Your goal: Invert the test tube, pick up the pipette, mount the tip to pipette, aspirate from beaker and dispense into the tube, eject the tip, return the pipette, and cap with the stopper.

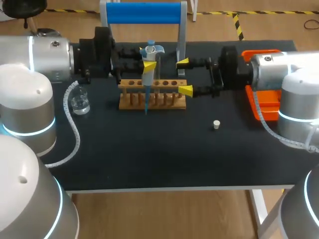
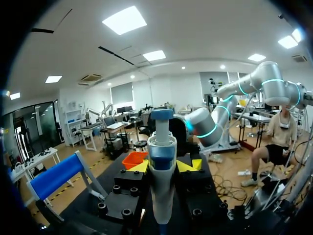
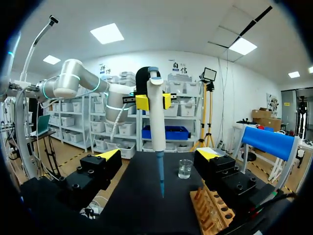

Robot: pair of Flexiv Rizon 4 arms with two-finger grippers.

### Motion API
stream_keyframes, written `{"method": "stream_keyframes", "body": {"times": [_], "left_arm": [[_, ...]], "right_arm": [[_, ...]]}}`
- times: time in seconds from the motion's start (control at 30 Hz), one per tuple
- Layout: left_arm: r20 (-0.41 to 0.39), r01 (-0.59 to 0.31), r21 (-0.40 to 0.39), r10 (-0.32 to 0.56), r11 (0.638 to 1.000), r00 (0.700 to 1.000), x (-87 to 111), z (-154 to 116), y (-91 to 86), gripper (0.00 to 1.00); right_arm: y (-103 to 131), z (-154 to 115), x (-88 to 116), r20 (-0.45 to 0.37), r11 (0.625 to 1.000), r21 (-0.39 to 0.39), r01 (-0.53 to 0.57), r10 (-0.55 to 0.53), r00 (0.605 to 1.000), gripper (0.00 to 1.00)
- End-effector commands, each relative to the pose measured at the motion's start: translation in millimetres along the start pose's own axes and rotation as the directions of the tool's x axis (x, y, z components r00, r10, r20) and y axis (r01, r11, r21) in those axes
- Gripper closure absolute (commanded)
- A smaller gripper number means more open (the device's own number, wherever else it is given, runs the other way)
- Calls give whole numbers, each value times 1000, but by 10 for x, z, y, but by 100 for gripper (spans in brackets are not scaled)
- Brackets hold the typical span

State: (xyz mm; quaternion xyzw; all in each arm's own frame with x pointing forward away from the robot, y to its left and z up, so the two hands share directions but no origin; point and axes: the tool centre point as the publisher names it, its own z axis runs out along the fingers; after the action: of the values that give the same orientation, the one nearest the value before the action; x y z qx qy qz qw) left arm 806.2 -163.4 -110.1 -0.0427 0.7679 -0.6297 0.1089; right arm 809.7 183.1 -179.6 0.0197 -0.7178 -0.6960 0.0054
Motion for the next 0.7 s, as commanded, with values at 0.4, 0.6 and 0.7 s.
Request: {"method": "stream_keyframes", "body": {"times": [0.4,0.6,0.7], "left_arm": [[2,-1,3,1,1000,1000,0,5,6,100],[2,-1,3,1,1000,1000,0,5,6,100],[2,-1,3,1,1000,1000,0,5,6,100]], "right_arm": [[81,367,-67,-41,1000,-21,-9,9,999,2],[121,506,-108,-58,1000,-15,-8,7,998,9],[136,574,-124,-68,1000,-14,-10,9,998,9]]}}
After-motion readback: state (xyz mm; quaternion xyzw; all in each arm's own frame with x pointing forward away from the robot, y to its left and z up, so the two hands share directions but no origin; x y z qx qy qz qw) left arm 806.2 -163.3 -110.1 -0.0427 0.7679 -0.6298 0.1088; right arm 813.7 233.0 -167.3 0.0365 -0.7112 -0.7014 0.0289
